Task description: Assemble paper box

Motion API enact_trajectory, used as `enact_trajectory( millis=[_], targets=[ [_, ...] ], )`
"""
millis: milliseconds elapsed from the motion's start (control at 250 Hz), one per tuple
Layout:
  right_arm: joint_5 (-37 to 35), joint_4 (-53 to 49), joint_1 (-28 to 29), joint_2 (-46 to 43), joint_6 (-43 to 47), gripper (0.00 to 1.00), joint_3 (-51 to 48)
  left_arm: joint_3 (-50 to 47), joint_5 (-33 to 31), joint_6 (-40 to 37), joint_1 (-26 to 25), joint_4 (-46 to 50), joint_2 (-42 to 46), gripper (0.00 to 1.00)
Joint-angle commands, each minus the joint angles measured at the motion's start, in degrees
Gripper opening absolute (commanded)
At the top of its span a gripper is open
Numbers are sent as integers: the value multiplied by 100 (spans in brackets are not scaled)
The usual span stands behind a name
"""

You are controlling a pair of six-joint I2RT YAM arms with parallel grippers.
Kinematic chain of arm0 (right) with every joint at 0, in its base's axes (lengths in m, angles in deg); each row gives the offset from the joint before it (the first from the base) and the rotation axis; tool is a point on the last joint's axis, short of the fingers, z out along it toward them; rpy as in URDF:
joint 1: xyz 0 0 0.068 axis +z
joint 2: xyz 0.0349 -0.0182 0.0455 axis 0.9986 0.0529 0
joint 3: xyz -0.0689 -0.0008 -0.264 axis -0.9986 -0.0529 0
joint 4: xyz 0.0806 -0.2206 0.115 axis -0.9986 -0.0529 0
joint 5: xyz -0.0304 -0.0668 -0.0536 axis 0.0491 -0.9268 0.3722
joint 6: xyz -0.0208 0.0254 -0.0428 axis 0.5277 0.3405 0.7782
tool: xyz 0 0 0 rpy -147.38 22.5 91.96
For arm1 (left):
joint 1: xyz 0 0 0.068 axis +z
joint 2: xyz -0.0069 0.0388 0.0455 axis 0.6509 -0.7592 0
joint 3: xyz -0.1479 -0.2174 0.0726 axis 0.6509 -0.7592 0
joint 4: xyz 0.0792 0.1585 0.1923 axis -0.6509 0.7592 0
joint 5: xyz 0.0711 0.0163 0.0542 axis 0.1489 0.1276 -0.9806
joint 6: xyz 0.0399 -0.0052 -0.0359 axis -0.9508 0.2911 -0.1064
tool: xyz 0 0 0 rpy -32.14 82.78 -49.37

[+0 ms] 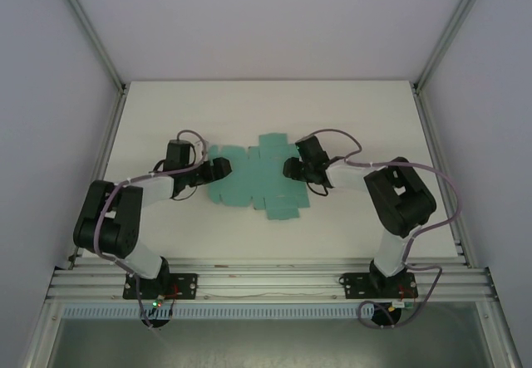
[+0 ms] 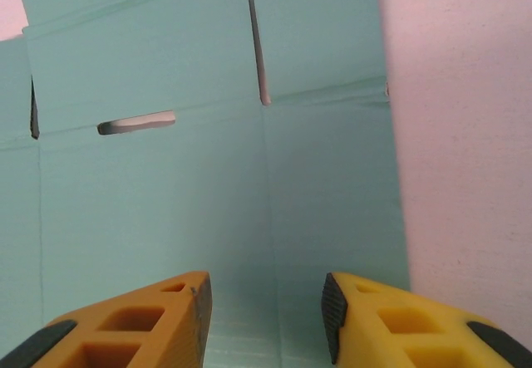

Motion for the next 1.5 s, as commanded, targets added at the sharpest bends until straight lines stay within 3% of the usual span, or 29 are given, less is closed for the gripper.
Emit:
enact_trajectory(
  millis=[0,212,468,644,823,899,995,1083,1275,1495],
  targets=[
    [-70,-234,-72,202,-164,42,-307,-74,555,369,-4,-756,-166,71],
    [16,-88,-168,187,-218,41,-436,-154,687,506,44,-1129,-239,46],
    [477,236,-391,-154,-84,43,-619,-545,854,577,187,-1672,261,0],
    [879,248,-596,-900,239,50,-663,-689,1259,1021,190,-2096,767,0],
    [1127,72,-983,-2042,276,72,-788,-637,1361,1405,201,-2108,1663,0],
    [1753,90,-1295,-2449,242,83,-857,-584,1251,1518,200,-1910,2102,0],
    [2729,317,-1657,-2790,150,86,-925,-566,1243,1759,204,-1970,2631,0],
    [3332,388,-1859,-2986,83,86,-863,-483,1157,1969,196,-1835,2998,0],
    [4155,1045,-1926,-3369,-99,76,-1015,-384,1102,2177,196,-1680,3322,0],
    [4249,935,-1933,-3602,59,60,-1071,-494,1195,2567,187,-2203,3426,0]
  ],
)
